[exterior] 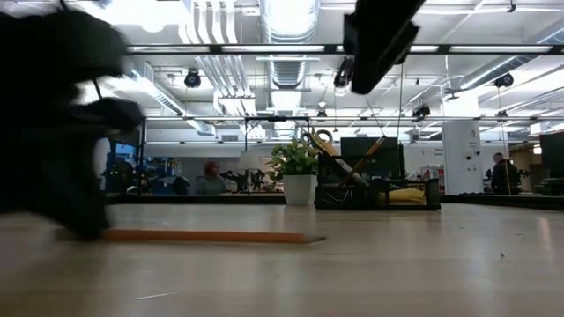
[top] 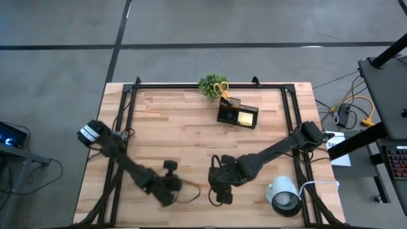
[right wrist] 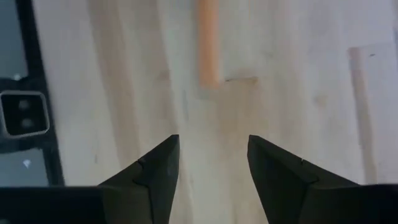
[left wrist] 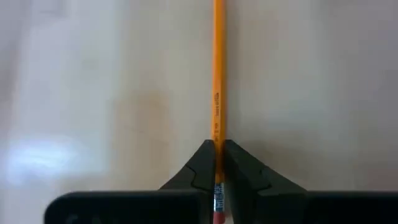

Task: Pick and place office supplies into organizer
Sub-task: Put the orange pencil into the desk organizer

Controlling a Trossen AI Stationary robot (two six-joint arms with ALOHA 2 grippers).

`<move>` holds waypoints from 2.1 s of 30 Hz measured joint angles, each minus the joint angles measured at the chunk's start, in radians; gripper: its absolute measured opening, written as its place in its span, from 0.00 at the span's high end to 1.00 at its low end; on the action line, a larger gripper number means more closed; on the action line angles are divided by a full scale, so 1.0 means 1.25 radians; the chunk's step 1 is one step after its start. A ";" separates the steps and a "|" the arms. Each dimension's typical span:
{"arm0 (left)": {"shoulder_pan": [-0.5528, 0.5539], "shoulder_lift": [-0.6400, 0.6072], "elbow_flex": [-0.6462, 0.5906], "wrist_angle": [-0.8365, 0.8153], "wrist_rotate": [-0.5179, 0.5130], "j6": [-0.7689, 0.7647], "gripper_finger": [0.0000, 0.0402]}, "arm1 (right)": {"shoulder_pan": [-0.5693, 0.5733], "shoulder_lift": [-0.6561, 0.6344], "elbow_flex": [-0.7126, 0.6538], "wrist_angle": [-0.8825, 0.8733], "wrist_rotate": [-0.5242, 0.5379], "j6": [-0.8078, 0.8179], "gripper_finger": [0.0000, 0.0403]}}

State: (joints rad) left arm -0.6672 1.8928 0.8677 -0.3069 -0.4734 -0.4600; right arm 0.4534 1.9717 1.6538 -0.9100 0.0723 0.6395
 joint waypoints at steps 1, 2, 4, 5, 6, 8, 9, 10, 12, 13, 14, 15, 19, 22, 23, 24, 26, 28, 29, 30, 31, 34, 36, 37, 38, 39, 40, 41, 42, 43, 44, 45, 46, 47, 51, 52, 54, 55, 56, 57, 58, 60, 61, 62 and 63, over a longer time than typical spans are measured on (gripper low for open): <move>0.029 -0.002 0.000 0.001 -0.002 0.026 0.99 | 0.009 0.000 -0.001 0.000 0.006 0.002 0.57; 0.054 -0.006 -0.002 0.001 -0.005 0.055 0.99 | 0.018 0.000 -0.003 0.000 0.007 0.001 0.57; 0.097 -0.018 -0.006 0.001 -0.003 0.109 0.99 | 0.037 0.000 -0.009 0.000 0.020 -0.002 0.58; 0.115 -0.025 -0.008 0.000 -0.003 0.136 1.00 | 0.045 0.000 -0.015 0.001 0.034 -0.002 0.59; 0.130 -0.033 -0.009 -0.004 -0.002 0.163 1.00 | 0.053 0.000 -0.022 0.000 0.051 -0.002 0.59; 0.152 -0.050 -0.011 -0.012 -0.003 0.209 1.00 | 0.059 0.001 -0.043 -0.001 0.081 -0.005 0.59; 0.159 -0.058 -0.011 -0.014 -0.007 0.227 1.00 | 0.059 0.001 -0.056 -0.001 0.088 -0.005 0.59; 0.163 -0.068 -0.011 -0.015 -0.009 0.238 1.00 | 0.057 0.002 -0.070 0.000 0.089 -0.004 0.59; 0.166 -0.079 -0.011 -0.015 -0.009 0.249 1.00 | 0.043 0.002 -0.098 0.009 0.092 -0.005 0.61; 0.166 -0.088 -0.011 -0.015 -0.009 0.249 1.00 | 0.035 0.002 -0.114 0.022 0.092 -0.008 0.62; 0.166 -0.096 -0.011 -0.016 -0.009 0.249 1.00 | 0.027 0.002 -0.129 0.042 0.095 -0.014 0.64; 0.166 -0.104 -0.011 -0.016 -0.009 0.247 1.00 | 0.018 0.002 -0.144 0.070 0.095 -0.023 0.65; 0.155 -0.154 -0.015 -0.030 -0.003 0.207 0.96 | -0.011 0.002 -0.184 0.164 0.095 -0.058 0.68; 0.139 -0.211 -0.016 -0.051 0.001 0.187 0.89 | -0.025 0.002 -0.203 0.204 0.107 -0.097 0.68; 0.135 -0.235 -0.014 -0.056 0.000 0.168 0.87 | -0.030 0.002 -0.211 0.211 0.111 -0.112 0.67; 0.131 -0.256 -0.015 -0.069 0.000 0.150 0.84 | -0.035 0.002 -0.219 0.221 0.112 -0.128 0.66; 0.126 -0.289 -0.023 -0.093 -0.002 0.118 0.77 | -0.047 0.002 -0.232 0.246 0.112 -0.153 0.65; 0.122 -0.319 -0.029 -0.121 -0.002 0.082 0.71 | -0.061 0.002 -0.243 0.277 0.112 -0.171 0.63; 0.119 -0.337 -0.030 -0.138 -0.002 0.060 0.68 | -0.068 0.002 -0.247 0.294 0.112 -0.179 0.62; 0.115 -0.356 -0.033 -0.153 0.002 0.040 0.66 | -0.076 0.002 -0.251 0.312 0.109 -0.187 0.62; 0.109 -0.374 -0.037 -0.168 0.009 0.019 0.64 | -0.084 0.002 -0.254 0.327 0.106 -0.192 0.62; 0.089 -0.418 -0.061 -0.180 0.015 -0.044 0.61 | -0.111 0.006 -0.269 0.362 0.072 -0.195 0.64; 0.074 -0.443 -0.075 -0.179 0.014 -0.070 0.60 | -0.124 0.018 -0.276 0.376 0.040 -0.194 0.66; 0.068 -0.448 -0.082 -0.175 0.013 -0.080 0.60 | -0.126 0.023 -0.277 0.379 0.029 -0.195 0.67; 0.064 -0.451 -0.088 -0.171 0.013 -0.088 0.60 | -0.128 0.032 -0.278 0.382 0.026 -0.195 0.68; 0.058 -0.451 -0.098 -0.171 0.013 -0.089 0.60 | -0.128 0.037 -0.278 0.387 0.025 -0.196 0.69; 0.055 -0.452 -0.106 -0.168 0.013 -0.091 0.60 | -0.127 0.044 -0.278 0.394 0.025 -0.201 0.71; 0.052 -0.452 -0.111 -0.163 0.013 -0.102 0.60 | -0.127 0.051 -0.276 0.401 0.024 -0.204 0.72; 0.052 -0.450 -0.116 -0.159 0.013 -0.116 0.60 | -0.127 0.056 -0.272 0.402 0.022 -0.209 0.73; 0.051 -0.448 -0.121 -0.159 0.014 -0.129 0.60 | -0.127 0.060 -0.270 0.402 0.022 -0.218 0.74; 0.051 -0.445 -0.127 -0.161 0.016 -0.141 0.60 | -0.127 0.063 -0.268 0.403 0.023 -0.224 0.75; 0.050 -0.441 -0.130 -0.162 0.019 -0.151 0.60 | -0.129 0.066 -0.267 0.402 0.023 -0.225 0.76; 0.050 -0.438 -0.132 -0.162 0.022 -0.153 0.60 | -0.130 0.069 -0.265 0.403 0.023 -0.226 0.77; 0.049 -0.436 -0.132 -0.161 0.023 -0.153 0.60 | -0.131 0.070 -0.265 0.404 0.023 -0.228 0.79; 0.048 -0.429 -0.132 -0.160 0.025 -0.153 0.60 | -0.141 0.072 -0.265 0.403 0.019 -0.231 0.87; 0.048 -0.429 -0.132 -0.160 0.025 -0.153 0.60 | -0.143 0.072 -0.265 0.401 0.019 -0.235 0.89; 0.048 -0.429 -0.132 -0.160 0.025 -0.153 0.60 | -0.146 0.072 -0.265 0.401 0.019 -0.251 0.94; 0.048 -0.429 -0.132 -0.160 0.025 -0.153 0.60 | -0.147 0.072 -0.265 0.401 0.019 -0.261 0.96; 0.048 -0.429 -0.132 -0.160 0.025 -0.153 0.60 | -0.148 0.072 -0.265 0.400 0.019 -0.266 0.96; 0.048 -0.429 -0.132 -0.159 0.026 -0.153 0.60 | -0.150 0.072 -0.265 0.400 0.019 -0.268 0.97; 0.048 -0.429 -0.133 -0.159 0.028 -0.153 0.60 | -0.151 0.072 -0.265 0.400 0.016 -0.268 0.97; 0.048 -0.429 -0.136 -0.160 0.029 -0.153 0.60 | -0.157 0.075 -0.265 0.402 0.002 -0.268 0.97; 0.048 -0.429 -0.138 -0.160 0.029 -0.153 0.60 | -0.158 0.078 -0.264 0.408 0.001 -0.268 0.97; 0.048 -0.429 -0.139 -0.160 0.029 -0.153 0.60 | -0.159 0.082 -0.264 0.415 0.001 -0.269 0.97; 0.048 -0.429 -0.141 -0.160 0.029 -0.153 0.60 | -0.159 0.088 -0.264 0.424 0.001 -0.270 0.97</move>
State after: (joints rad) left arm -0.6071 1.3563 0.6912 -0.5072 -0.4377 -0.6518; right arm 0.2546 2.0820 1.3243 -0.3805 0.0738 0.3023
